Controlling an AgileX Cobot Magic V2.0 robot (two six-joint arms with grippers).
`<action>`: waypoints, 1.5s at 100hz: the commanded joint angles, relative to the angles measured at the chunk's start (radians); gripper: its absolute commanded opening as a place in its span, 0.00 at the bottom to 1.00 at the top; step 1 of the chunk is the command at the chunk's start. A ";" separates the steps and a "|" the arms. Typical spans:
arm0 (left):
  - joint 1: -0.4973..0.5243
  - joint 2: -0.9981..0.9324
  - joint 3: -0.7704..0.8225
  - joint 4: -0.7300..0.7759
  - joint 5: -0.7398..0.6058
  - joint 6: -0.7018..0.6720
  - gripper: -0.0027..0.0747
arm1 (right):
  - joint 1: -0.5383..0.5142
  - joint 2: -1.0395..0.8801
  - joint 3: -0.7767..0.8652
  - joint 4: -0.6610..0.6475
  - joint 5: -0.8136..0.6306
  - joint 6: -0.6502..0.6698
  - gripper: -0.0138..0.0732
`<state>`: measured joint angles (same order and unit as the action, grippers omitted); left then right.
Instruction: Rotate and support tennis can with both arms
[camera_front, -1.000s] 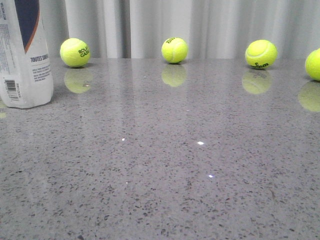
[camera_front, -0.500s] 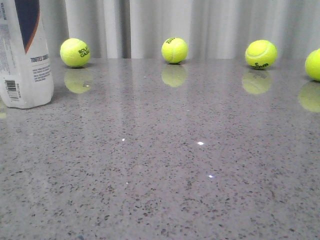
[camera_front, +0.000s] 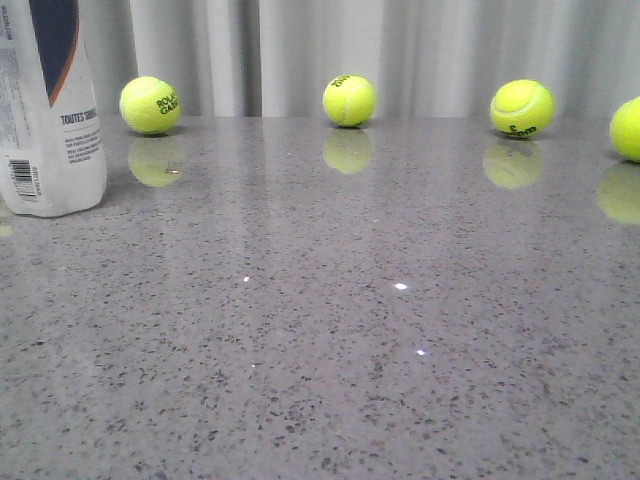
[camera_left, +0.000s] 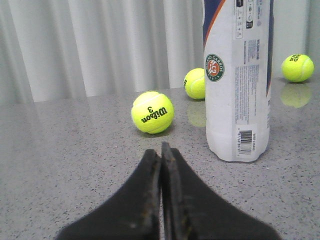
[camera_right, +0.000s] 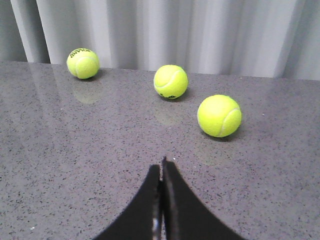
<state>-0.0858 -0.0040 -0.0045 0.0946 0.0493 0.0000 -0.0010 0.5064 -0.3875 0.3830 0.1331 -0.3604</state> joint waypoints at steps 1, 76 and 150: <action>0.003 -0.038 0.048 -0.008 -0.087 -0.010 0.01 | -0.008 0.002 -0.027 0.009 -0.078 -0.001 0.08; 0.003 -0.038 0.048 -0.008 -0.087 -0.010 0.01 | -0.008 0.002 -0.027 0.009 -0.078 -0.001 0.08; 0.003 -0.038 0.048 -0.008 -0.087 -0.010 0.01 | 0.018 -0.292 0.297 -0.408 -0.296 0.392 0.08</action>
<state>-0.0851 -0.0040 -0.0045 0.0946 0.0462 0.0000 0.0140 0.2581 -0.1177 -0.0055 -0.0333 0.0125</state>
